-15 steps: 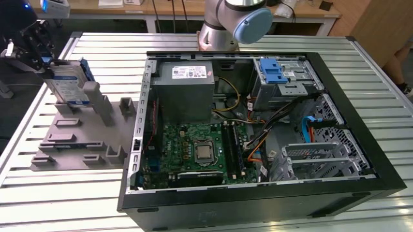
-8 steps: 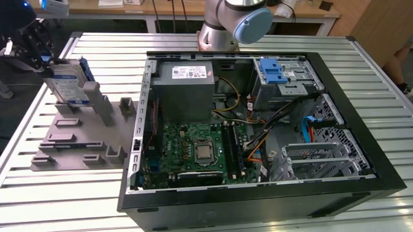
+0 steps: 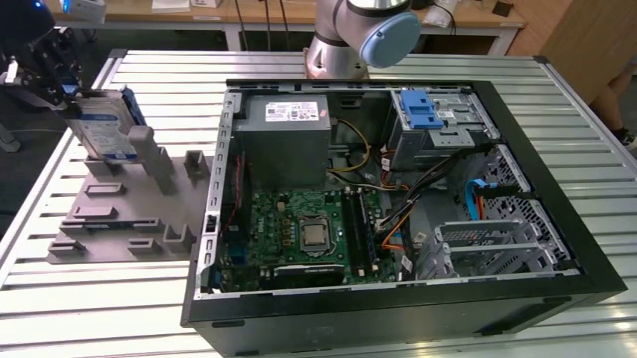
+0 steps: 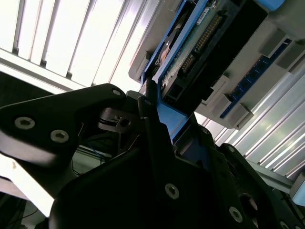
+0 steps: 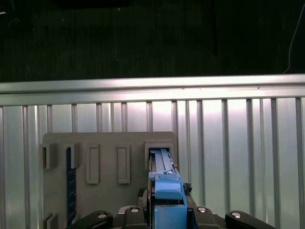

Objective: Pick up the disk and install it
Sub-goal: 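Pick up the disk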

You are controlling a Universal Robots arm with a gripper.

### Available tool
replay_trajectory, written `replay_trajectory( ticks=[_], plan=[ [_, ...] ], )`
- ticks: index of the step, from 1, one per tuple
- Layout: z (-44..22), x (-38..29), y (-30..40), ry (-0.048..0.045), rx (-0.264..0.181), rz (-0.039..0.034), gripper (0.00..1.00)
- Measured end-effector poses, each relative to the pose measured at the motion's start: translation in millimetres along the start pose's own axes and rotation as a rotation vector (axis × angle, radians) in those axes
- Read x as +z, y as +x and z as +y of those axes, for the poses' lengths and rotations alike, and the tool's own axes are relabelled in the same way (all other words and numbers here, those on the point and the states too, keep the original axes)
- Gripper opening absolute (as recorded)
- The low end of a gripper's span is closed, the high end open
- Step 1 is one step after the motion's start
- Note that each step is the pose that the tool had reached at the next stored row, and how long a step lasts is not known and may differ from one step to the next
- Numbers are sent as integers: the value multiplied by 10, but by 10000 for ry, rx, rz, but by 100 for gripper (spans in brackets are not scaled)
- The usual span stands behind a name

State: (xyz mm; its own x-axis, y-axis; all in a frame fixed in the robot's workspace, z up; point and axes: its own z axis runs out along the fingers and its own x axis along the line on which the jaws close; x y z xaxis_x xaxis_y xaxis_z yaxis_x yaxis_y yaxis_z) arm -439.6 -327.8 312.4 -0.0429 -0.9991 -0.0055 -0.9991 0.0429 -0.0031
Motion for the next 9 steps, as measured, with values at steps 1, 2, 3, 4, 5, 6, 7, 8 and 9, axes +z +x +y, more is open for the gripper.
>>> replay_trajectory(
  ticks=[1, 2, 3, 4, 5, 6, 7, 8, 9],
  plan=[
    [0, -6, 0, -1, 0, 0, 36],
    [0, -10, 0, 0, 0, -1, 36],
    [0, -16, 0, 0, 1, -1, 36],
    [0, -22, 0, 1, 0, -2, 36],
    [0, -29, 0, 0, 0, -2, 36],
    [0, -37, 0, 0, 1, -2, 36],
    [0, -45, 0, 0, 0, -2, 36],
    [0, -51, 0, 0, 1, -1, 36],
    [0, -56, 0, 2, 1, -2, 36]
  ],
)
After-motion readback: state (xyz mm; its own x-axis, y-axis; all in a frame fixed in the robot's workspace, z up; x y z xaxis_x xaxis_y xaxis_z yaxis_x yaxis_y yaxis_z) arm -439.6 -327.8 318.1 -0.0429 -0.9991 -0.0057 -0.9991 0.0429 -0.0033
